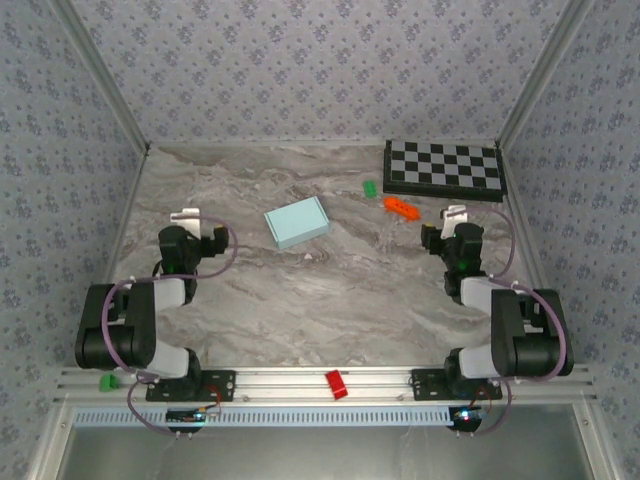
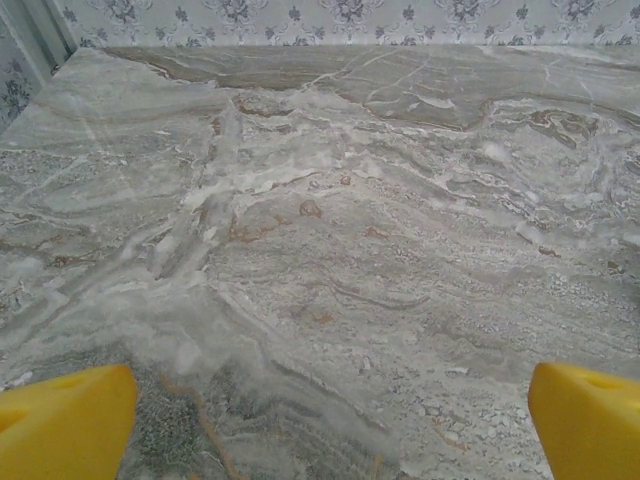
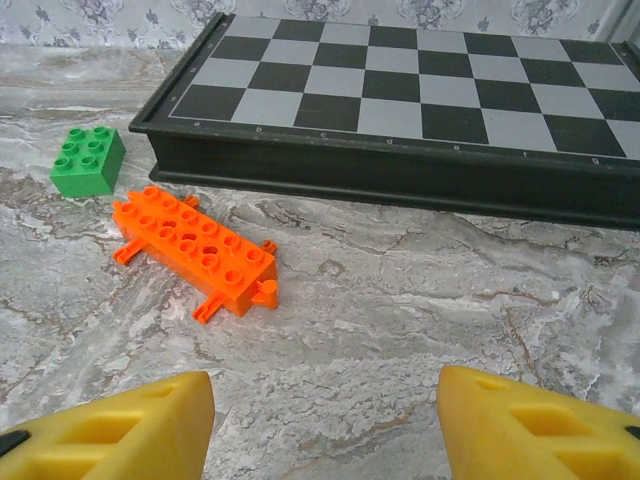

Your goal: Fold the paper box

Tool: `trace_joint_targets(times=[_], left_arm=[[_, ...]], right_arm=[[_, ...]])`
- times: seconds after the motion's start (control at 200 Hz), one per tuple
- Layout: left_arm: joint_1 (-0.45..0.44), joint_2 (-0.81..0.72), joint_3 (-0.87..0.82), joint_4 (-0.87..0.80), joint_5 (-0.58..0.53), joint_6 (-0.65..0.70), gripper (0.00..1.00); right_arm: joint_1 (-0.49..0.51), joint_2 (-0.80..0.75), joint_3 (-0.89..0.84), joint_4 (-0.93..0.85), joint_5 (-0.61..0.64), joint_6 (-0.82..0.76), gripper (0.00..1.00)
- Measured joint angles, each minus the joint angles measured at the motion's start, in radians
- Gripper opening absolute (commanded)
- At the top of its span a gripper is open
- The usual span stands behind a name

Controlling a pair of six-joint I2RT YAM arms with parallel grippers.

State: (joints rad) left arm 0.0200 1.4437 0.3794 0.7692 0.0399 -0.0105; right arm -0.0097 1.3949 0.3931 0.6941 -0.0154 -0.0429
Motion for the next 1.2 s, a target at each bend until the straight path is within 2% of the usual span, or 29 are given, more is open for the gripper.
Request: trace_joint_targets(times=[0.285, 0.38, 0.4, 0.44, 0.45, 0.465, 1.199], left_arm=[[0.000, 0.078, -0.023, 0.068, -0.009, 0.000, 1.00], [0.000, 0.084, -0.009, 0.057, -0.052, -0.010, 1.00], [0.000, 0.084, -0.006, 0.056, -0.058, -0.011, 1.00], [0.000, 0.084, 0.000, 0.053, -0.069, -0.015, 1.00], [0.000, 0.084, 0.002, 0.053, -0.072, -0.017, 1.00], [0.000, 0.084, 0.003, 0.053, -0.075, -0.017, 1.00], [0.000, 0.084, 0.006, 0.042, -0.108, -0.017, 1.00]], right_arm=[[-0.012, 0.100, -0.022, 0.111, -0.016, 0.000, 0.66], [-0.012, 0.127, -0.023, 0.135, -0.011, 0.002, 0.76], [-0.012, 0.129, -0.023, 0.135, -0.010, 0.003, 0.85], [-0.013, 0.130, -0.022, 0.136, -0.003, 0.010, 0.91], [-0.013, 0.130, -0.022, 0.137, 0.000, 0.005, 0.97], [-0.013, 0.130, -0.022, 0.138, 0.000, 0.005, 1.00], [-0.015, 0.132, -0.022, 0.141, 0.019, 0.008, 1.00]])
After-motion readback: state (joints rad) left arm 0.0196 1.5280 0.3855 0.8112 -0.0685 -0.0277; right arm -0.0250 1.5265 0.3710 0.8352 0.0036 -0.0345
